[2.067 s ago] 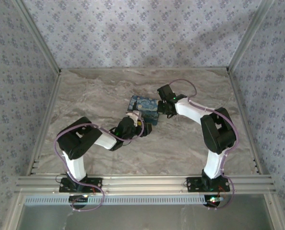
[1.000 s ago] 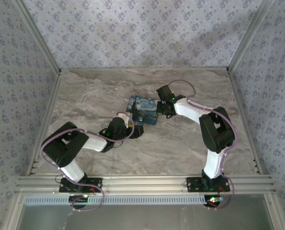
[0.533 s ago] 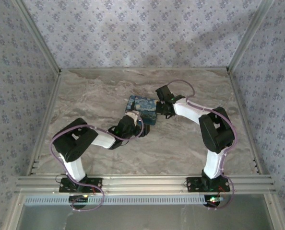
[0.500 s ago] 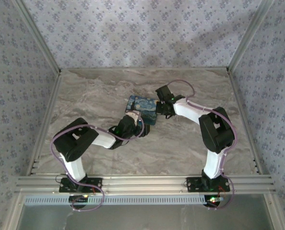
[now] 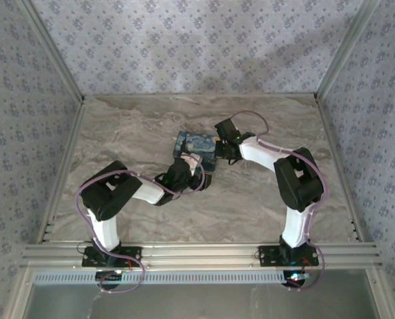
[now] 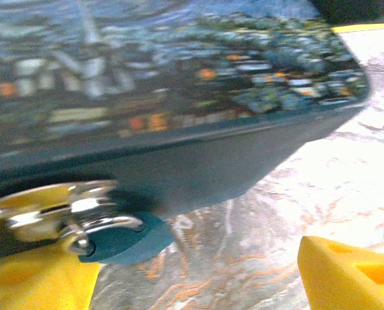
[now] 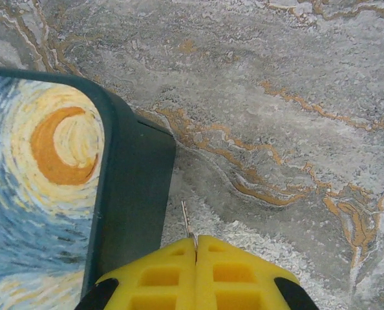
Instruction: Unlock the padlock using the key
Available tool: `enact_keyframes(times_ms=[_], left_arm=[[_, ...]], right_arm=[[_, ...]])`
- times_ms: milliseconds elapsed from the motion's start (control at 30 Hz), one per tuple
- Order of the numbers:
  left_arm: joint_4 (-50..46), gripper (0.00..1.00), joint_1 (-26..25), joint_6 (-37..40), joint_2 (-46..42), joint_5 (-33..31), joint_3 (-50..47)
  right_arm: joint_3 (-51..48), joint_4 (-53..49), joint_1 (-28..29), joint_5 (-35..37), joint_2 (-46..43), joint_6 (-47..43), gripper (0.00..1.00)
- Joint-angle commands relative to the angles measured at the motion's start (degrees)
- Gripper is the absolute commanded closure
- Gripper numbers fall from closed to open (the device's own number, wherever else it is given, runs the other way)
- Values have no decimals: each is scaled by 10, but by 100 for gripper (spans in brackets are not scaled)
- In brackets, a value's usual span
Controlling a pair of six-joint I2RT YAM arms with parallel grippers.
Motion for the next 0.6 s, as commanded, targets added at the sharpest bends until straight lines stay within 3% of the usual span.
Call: enact_keyframes(times_ms=[0, 133, 567], left_arm=[[70, 26, 2, -4, 5, 55, -4], [140, 30, 26, -50, 12, 82, -29], [190, 31, 77, -136, 21, 144, -53]], right_arm=[[14, -1, 6, -5, 7, 5, 100], [14, 0, 6, -5, 7, 5, 100], [3, 0, 0, -2, -1, 5, 100]])
